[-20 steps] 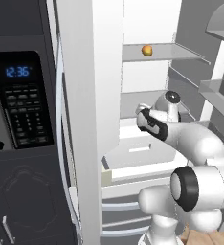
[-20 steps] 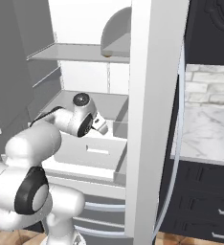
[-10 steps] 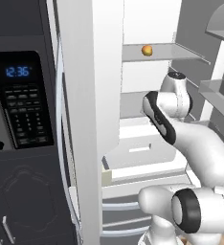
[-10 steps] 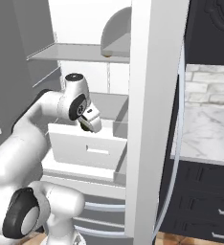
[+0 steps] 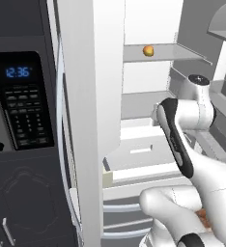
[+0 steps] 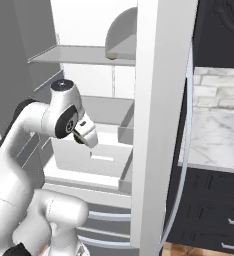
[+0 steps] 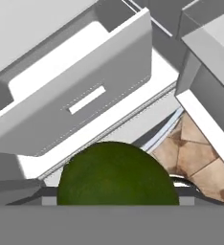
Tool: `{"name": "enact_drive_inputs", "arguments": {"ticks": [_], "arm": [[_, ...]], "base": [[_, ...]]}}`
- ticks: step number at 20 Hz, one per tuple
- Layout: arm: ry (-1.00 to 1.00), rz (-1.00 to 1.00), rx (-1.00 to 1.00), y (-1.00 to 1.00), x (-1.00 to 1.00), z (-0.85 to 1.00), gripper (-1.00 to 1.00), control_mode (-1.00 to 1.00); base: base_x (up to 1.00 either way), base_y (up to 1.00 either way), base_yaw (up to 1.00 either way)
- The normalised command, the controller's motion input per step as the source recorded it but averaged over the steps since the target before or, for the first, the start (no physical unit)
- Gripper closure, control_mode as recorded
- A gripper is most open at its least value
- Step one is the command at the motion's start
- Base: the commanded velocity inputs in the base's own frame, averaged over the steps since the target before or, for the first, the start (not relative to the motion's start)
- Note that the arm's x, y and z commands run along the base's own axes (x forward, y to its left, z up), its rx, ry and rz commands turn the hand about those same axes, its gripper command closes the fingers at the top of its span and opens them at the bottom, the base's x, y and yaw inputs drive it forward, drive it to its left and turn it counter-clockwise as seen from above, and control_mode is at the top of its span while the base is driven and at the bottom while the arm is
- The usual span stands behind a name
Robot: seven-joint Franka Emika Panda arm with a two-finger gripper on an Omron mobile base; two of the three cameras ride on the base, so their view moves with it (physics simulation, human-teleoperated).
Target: Place the cold items (mango and lime) from the fridge in one tupperware on the dining counter. Place the warm items (hot dog and kebab skewer) in the stove area in another tupperware.
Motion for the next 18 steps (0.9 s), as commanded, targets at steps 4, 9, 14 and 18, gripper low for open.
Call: {"name": "enact_drive_inputs", "arguments": {"ticks": [4, 9, 14, 18], "arm": [[-0.17, 0.00, 0.00, 0.00, -0.54, 0.42, 1.00, -1.00], [-0.03, 0.00, 0.00, 0.00, -0.21, 0.18, 1.00, 1.00], [0.00, 0.00, 0.00, 0.00, 0.00, 0.00, 1.00, 1.00], [0.00, 0.00, 0.00, 0.00, 0.00, 0.00, 1.00, 1.00]], "base": [[0.00, 0.00, 0.00], [-0.33, 0.07, 0.00], [-0.86, 0.16, 0.00], [-1.00, 0.17, 0.00]]}}
